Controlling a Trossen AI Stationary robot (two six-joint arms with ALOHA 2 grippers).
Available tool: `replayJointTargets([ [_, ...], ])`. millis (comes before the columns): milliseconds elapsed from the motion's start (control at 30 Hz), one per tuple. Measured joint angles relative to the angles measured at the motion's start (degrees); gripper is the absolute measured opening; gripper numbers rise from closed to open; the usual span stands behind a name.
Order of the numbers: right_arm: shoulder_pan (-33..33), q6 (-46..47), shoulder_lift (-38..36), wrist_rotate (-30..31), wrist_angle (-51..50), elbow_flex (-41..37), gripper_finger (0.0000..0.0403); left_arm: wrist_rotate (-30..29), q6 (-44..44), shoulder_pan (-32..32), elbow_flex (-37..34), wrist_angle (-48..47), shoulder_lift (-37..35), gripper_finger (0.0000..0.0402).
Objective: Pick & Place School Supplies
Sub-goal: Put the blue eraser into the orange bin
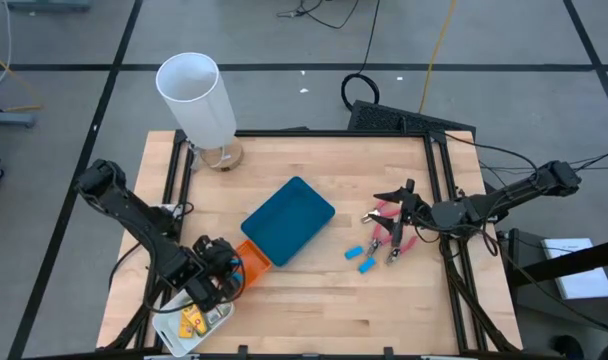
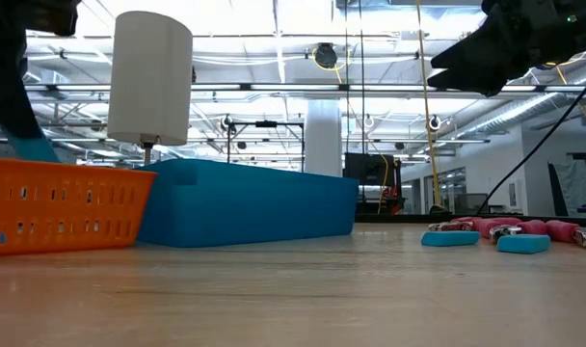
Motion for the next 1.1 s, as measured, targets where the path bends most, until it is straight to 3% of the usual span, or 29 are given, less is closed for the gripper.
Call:
replayJointTargets([
  [333, 0.0, -0.2, 0.0, 0.1, 0.0, 0.0, 0.0270, -0.3, 3.3, 0.1, -2.6, 7.5, 0.0, 0.0062],
  [600, 0.0, -0.2, 0.0, 0.1, 0.0, 0.0, 0.0270, 0.7, 6.3, 0.2, -2.6, 7.5, 0.0, 0.0053],
  [1100, 0.0, -0.6, 0.0, 0.2, 0.0, 0.0, 0.0270, 1.1, 10.6, 0.2, -2.6, 7.5, 0.0, 0.0106],
])
